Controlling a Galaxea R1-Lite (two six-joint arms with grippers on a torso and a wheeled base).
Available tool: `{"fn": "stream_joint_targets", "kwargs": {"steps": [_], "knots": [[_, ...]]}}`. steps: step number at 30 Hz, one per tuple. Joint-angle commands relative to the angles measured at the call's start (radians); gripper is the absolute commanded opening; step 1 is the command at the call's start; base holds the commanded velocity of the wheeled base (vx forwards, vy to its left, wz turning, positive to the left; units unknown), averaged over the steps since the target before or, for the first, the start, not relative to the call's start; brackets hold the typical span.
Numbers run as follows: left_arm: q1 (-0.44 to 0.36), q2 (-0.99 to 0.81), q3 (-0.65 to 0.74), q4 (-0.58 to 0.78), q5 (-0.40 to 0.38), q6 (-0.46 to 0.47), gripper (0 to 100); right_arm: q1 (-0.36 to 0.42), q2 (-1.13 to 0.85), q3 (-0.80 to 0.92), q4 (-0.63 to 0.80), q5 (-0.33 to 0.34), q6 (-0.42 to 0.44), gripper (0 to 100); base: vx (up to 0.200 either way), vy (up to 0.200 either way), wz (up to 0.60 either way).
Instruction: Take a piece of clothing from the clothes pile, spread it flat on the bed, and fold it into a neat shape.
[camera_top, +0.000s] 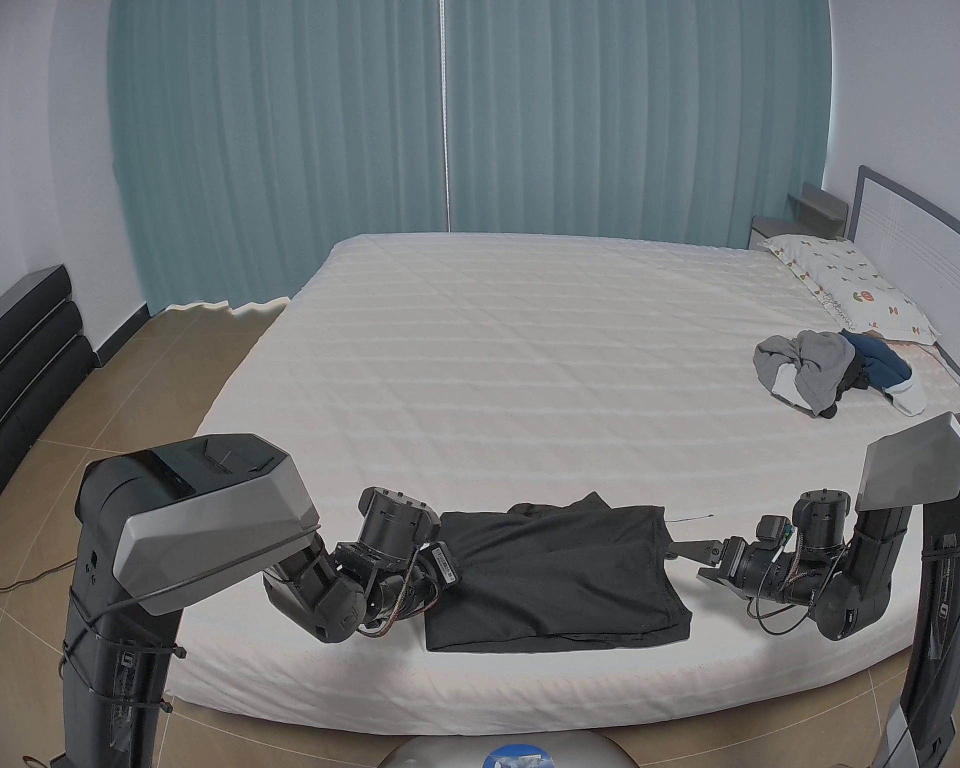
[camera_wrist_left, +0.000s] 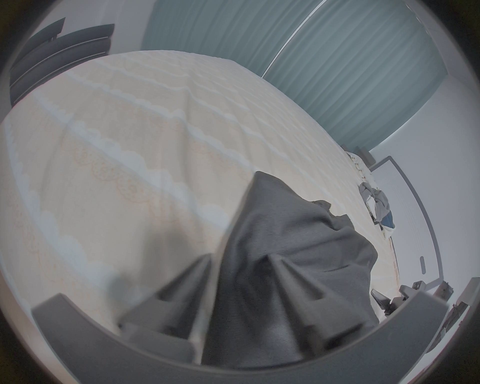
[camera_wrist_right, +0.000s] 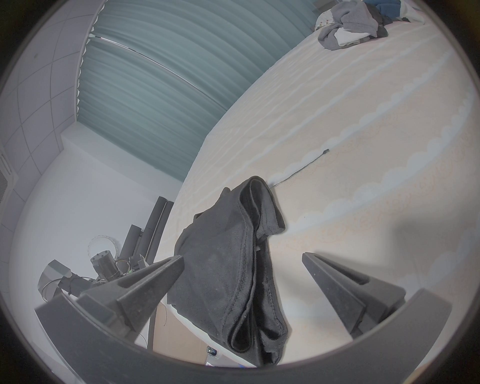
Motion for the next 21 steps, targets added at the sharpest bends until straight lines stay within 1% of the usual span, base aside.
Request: {"fn": "stream_joint_targets", "kwargs": {"steps": [1, 4, 7, 9, 12, 19, 20, 21], "knots": [[-0.005, -0.009, -0.009, 0.003, -0.002, -0.002, 100, 0.001, 0.001, -0.002, -0.001, 0.001, 0.001, 100, 0.000, 0.000, 0.00], [-0.005, -0.003, -0.027, -0.006, -0.004, -0.003, 100, 0.002, 0.001, -0.003, 0.001, 0.001, 0.000, 100, 0.000, 0.000, 0.00], [0.009, 0.006, -0.095, -0.020, -0.002, -0.013, 100, 0.002, 0.003, -0.006, 0.002, 0.001, 0.001, 100, 0.000, 0.000, 0.00], [0.016, 0.035, -0.150, -0.018, -0.002, -0.049, 100, 0.001, 0.003, -0.008, 0.002, 0.001, 0.001, 100, 0.000, 0.000, 0.00], [0.018, 0.080, -0.219, -0.009, -0.002, -0.062, 100, -0.001, 0.003, -0.009, 0.004, 0.001, 0.001, 100, 0.000, 0.000, 0.00], [0.018, 0.106, -0.251, 0.012, -0.002, -0.057, 100, -0.002, 0.001, -0.009, 0.001, 0.001, 0.001, 100, 0.000, 0.000, 0.00], [0.018, 0.111, -0.259, 0.017, -0.001, -0.057, 0, -0.002, 0.001, -0.009, 0.001, 0.001, 0.001, 100, 0.000, 0.000, 0.00], [0.018, 0.115, -0.268, 0.023, -0.001, -0.057, 0, -0.002, 0.001, -0.009, 0.001, 0.001, 0.001, 100, 0.000, 0.000, 0.00]]}}
